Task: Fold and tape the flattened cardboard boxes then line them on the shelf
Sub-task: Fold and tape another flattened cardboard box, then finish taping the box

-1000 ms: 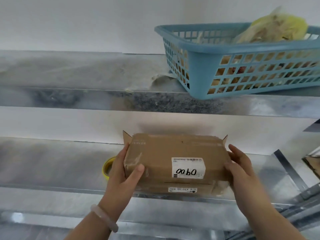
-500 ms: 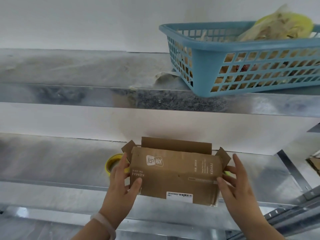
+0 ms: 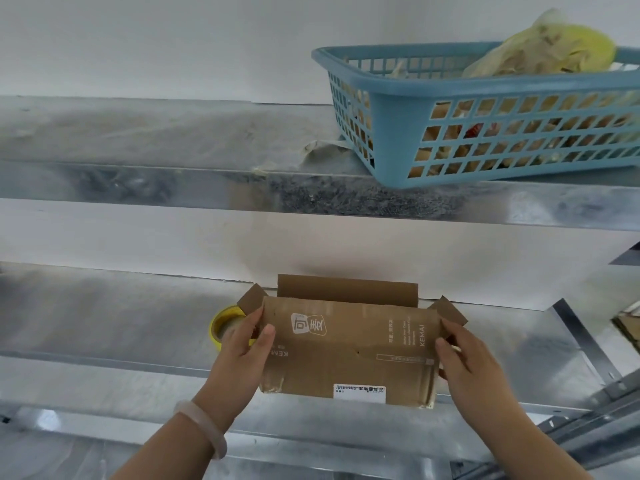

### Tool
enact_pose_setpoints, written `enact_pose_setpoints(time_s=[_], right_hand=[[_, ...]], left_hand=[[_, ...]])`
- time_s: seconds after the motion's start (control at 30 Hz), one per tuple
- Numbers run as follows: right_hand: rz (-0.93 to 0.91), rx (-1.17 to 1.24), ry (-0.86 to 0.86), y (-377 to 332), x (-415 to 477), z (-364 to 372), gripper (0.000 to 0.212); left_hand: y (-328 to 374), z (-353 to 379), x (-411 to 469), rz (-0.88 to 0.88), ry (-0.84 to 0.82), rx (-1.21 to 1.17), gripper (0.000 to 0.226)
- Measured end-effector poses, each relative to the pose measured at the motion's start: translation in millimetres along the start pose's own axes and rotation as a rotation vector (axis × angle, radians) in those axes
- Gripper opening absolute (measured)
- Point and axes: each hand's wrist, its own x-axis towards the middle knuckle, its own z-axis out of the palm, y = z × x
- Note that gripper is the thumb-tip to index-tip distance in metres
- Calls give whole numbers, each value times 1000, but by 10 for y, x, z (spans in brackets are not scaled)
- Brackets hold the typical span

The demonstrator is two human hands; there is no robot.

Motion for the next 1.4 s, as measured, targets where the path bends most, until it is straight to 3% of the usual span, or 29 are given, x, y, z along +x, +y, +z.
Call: enact_pose_setpoints(time_s=[0.07, 0.17, 0.27, 0.43, 0.57, 0.77, 1.0, 1.2, 1.4], right_hand=[[28, 106, 29, -26, -39, -34, 14], [69, 159, 20, -82, -147, -61, 24], [17, 139, 53, -172, -256, -98, 32], [-67, 96, 116, -423, -305, -55, 23], [-15, 258, 151, -705, -324, 186, 25], [105, 428, 13, -1215, -298, 646, 24], [59, 437, -112, -2036, -561, 1761, 15], [-45, 399, -216, -3006, -885, 3030, 16], [-123, 249, -265, -3764, -1007, 4055, 20]], left_hand=[[76, 13, -44, -83, -5, -182, 32], [109, -42, -87, -181, 68, -316, 32], [127, -124, -140, -144, 202, -313, 30], [194, -341, -311, -22, 259, -249, 22], [197, -632, -390, -102, 349, -350, 43], [88, -1288, -488, -161, 467, -421, 27], [-237, -2632, -651, -170, 712, -469, 35], [-680, -3983, -797, -206, 820, -418, 10], [-1041, -4881, -710, -303, 955, -353, 22]])
